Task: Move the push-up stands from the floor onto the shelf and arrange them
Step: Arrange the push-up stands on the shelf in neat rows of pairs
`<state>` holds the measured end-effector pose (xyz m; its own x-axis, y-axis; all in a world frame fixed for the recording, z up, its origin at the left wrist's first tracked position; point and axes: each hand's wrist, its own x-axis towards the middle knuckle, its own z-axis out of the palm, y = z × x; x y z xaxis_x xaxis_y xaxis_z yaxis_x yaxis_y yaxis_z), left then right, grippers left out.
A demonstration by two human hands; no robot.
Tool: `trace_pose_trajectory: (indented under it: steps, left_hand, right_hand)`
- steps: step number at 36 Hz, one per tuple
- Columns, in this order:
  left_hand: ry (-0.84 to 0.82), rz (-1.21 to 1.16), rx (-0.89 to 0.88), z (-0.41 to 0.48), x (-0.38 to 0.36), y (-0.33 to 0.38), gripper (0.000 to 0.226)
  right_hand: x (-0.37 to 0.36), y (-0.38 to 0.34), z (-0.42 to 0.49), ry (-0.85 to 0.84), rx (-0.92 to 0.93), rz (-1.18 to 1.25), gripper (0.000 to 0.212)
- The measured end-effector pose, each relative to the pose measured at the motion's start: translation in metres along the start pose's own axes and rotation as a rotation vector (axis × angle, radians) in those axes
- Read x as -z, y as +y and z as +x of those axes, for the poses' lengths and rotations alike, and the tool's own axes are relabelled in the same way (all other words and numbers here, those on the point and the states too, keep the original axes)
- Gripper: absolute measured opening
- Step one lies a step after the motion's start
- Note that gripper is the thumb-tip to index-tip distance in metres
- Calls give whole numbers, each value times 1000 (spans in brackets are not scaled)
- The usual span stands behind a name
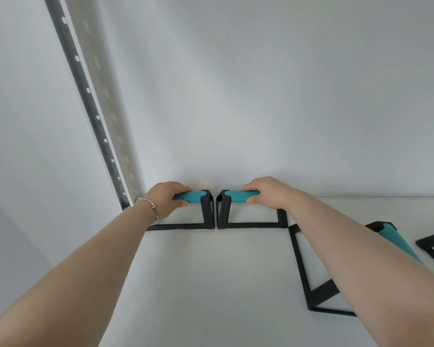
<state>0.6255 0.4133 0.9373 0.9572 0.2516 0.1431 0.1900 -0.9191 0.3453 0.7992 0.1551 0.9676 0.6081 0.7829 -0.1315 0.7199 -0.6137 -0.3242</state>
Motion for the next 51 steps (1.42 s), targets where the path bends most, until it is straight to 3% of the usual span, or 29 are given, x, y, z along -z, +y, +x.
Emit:
trace_pose_trajectory:
  steps: [51]
  left_hand:
    - [-13,104,29,-7,0,13,41]
  right_hand:
    - [-14,3,-11,76,44,-85,40]
